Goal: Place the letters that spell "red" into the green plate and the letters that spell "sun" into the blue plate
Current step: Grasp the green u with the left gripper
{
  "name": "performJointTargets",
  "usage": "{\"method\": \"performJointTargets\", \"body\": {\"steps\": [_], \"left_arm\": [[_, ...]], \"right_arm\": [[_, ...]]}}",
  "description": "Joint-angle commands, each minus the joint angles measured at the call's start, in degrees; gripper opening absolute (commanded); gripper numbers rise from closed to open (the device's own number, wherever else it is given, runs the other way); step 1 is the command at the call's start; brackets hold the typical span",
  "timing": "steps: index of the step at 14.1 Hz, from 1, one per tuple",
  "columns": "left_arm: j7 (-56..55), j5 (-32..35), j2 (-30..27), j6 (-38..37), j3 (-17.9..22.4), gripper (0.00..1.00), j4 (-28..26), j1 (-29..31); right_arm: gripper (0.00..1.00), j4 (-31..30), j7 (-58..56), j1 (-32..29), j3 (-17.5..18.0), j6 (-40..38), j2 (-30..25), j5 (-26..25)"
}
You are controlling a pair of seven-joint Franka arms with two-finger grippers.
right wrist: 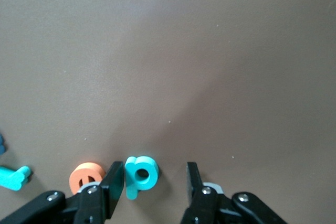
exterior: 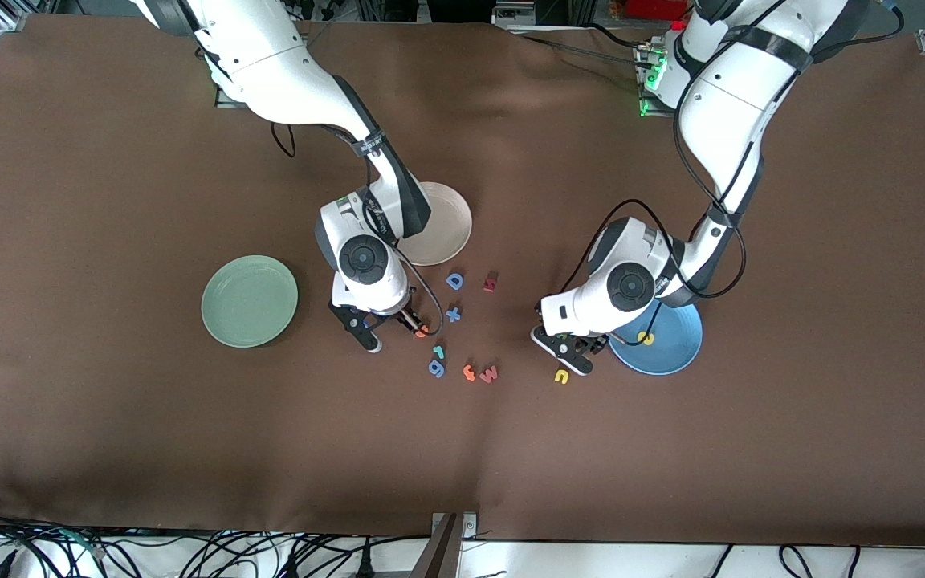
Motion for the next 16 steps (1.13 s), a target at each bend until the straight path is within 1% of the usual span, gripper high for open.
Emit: {"method": "performJointTargets", "body": {"steps": [1, 2, 5, 7, 8, 9, 11, 12, 13, 14, 15, 16], "left_arm": [[0.16, 1.19, -1.16, 0.42, 0.63, 0.83, -1.53, -1.12], [0.16, 1.36, -0.99, 0.42, 0.72, 0.83, -1.53, -1.73], [-2.38, 5.48, -0.63, 0.43, 0.99, 0.82, -1.35, -2.44], [-4.49, 8.90, -0.46, 0.43, 0.90, 0.74, -1.35, -2.71], [-5.28, 9.88, -0.46, 0.42, 0.90, 0.73, -1.35, -2.71], [-5.73, 10.24, -0.37, 0.42, 0.90, 0.72, -1.35, -2.71], [-5.73, 10.33, -0.28, 0.51, 0.90, 0.64, -1.26, -2.79], [-5.73, 10.33, -0.28, 0.43, 0.90, 0.56, -1.26, -2.79], [-5.73, 10.33, -0.28, 0.42, 0.98, 0.44, -1.26, -2.79], [-5.73, 10.33, -0.28, 0.42, 0.90, 0.29, -1.18, -2.71], [-5.73, 10.33, -0.28, 0.42, 0.98, 0.08, -1.18, -2.53], [-5.73, 10.33, -0.37, 0.42, 0.90, 0.00, -1.18, -2.36]], "right_arm": [[0.56, -0.96, -0.15, 0.33, 0.04, 0.58, -0.71, 1.05], [0.56, -0.96, -0.15, 0.33, 0.04, 0.58, -0.71, 1.05], [0.55, -0.96, -0.07, 0.33, 0.04, 0.67, -0.45, 1.05], [0.55, -0.96, -0.07, 0.33, 0.13, 1.20, -0.36, 1.23], [0.55, -0.96, 0.20, 0.33, 0.13, 1.29, -0.36, 1.75], [0.55, -0.96, 0.20, 0.33, 0.13, 1.55, -0.36, 2.02], [0.55, -1.05, 0.29, 0.33, 0.13, 1.81, -0.36, 2.02], [0.54, -1.05, 0.20, 0.33, 0.13, 1.81, -0.36, 2.02], [0.43, -1.05, 0.03, 0.33, 0.13, 1.81, -0.36, 2.02], [0.26, -1.05, -0.24, 0.33, 0.13, 1.81, -0.36, 2.02], [0.13, -1.05, -0.59, 0.33, 0.13, 1.81, -0.36, 2.02], [0.06, -1.05, -0.68, 0.33, 0.13, 1.73, -0.36, 2.02]]}}
